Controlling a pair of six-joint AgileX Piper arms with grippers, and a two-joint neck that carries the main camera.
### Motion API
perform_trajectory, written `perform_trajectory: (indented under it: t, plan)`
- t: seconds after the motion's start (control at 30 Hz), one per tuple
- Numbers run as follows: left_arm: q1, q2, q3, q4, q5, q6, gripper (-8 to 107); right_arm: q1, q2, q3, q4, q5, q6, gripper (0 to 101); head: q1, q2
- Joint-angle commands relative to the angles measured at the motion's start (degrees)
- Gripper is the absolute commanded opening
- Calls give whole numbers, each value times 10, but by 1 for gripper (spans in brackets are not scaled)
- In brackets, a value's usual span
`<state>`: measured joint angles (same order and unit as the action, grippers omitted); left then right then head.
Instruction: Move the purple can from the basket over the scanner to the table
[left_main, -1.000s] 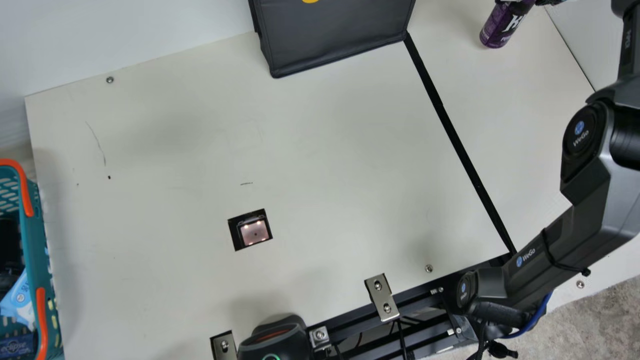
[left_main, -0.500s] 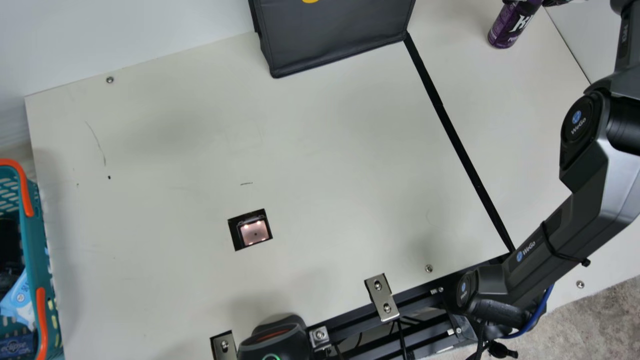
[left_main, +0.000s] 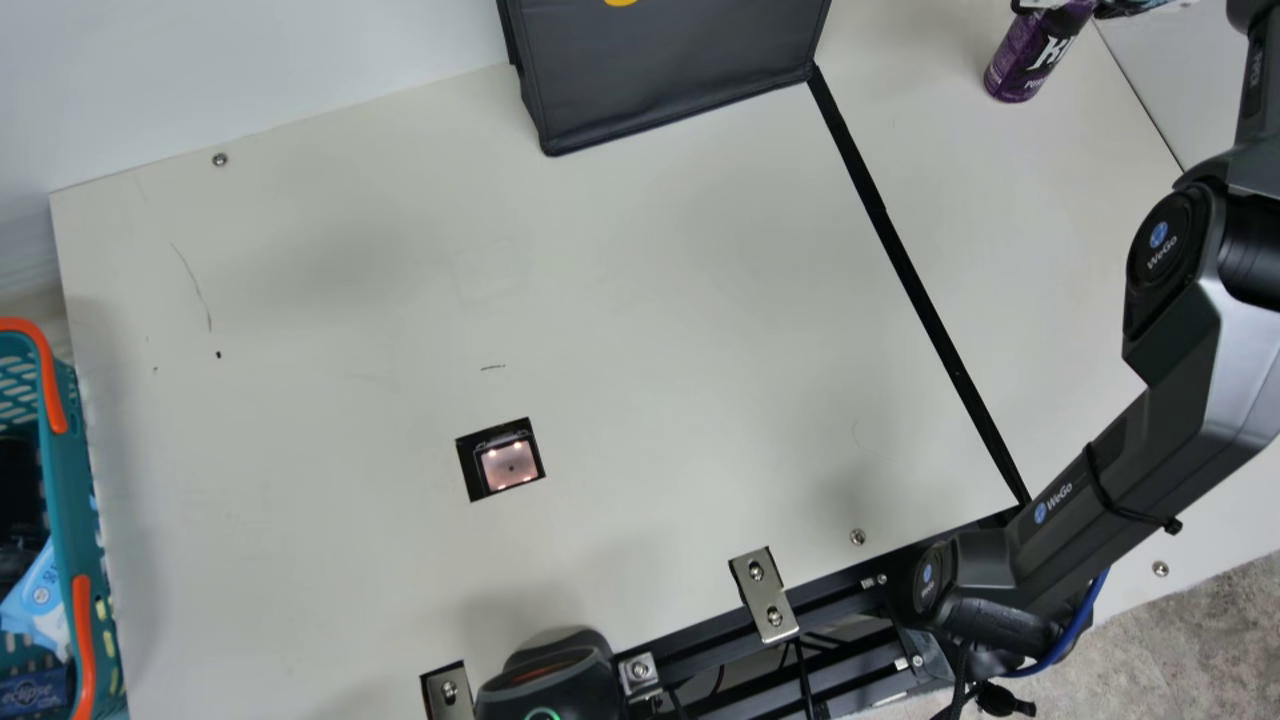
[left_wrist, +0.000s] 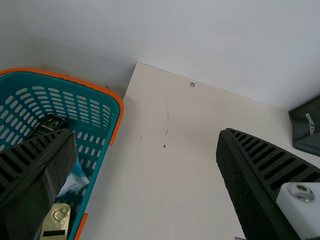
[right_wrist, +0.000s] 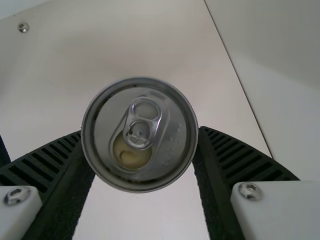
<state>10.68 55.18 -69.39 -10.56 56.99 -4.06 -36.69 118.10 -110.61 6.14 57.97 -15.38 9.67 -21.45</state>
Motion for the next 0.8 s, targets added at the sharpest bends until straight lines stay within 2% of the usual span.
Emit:
perform_trajectory:
  t: [0.0, 0.17, 0.33, 0.53, 0.77]
  plan:
    - [0, 0, 0, 0, 0, 0, 90, -1, -2, 1, -1, 0, 0, 80, -17, -1]
    - [0, 0, 0, 0, 0, 0, 90, 0, -16, 16, -13, -10, 6, 95, -17, -1]
    - [0, 0, 0, 0, 0, 0, 90, 8, -51, 49, -38, -30, 24, 95, -17, -1]
    - [0, 0, 0, 0, 0, 0, 90, 33, -140, 132, -73, -62, 63, 95, -17, -1]
    - [0, 0, 0, 0, 0, 0, 90, 80, -274, 247, -99, -82, 103, 95, -17, -1]
